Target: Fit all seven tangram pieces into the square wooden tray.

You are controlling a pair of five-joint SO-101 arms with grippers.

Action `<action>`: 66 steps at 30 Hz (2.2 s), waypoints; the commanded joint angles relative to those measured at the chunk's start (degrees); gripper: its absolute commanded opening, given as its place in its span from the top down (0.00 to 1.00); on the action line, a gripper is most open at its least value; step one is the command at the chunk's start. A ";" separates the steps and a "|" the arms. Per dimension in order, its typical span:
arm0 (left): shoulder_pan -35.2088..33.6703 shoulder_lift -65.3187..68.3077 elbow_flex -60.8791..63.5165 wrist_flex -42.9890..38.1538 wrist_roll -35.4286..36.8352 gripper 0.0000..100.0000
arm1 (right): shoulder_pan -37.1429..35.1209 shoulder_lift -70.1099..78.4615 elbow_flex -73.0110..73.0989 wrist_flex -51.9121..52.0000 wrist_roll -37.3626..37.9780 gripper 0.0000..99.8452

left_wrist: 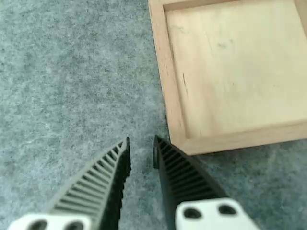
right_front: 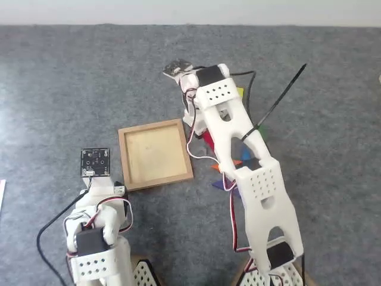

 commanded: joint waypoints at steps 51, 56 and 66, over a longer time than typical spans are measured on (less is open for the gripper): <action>-0.18 -1.05 -0.66 0.18 0.09 0.92 | -22.20 8.48 -6.51 -19.03 -42.29 0.82; -0.18 -1.05 -0.66 0.18 0.09 0.92 | -22.11 8.57 -6.51 -19.56 -42.29 0.82; -4.13 -1.05 -0.66 0.18 0.00 0.92 | -23.52 8.57 -6.51 -19.65 -42.55 0.65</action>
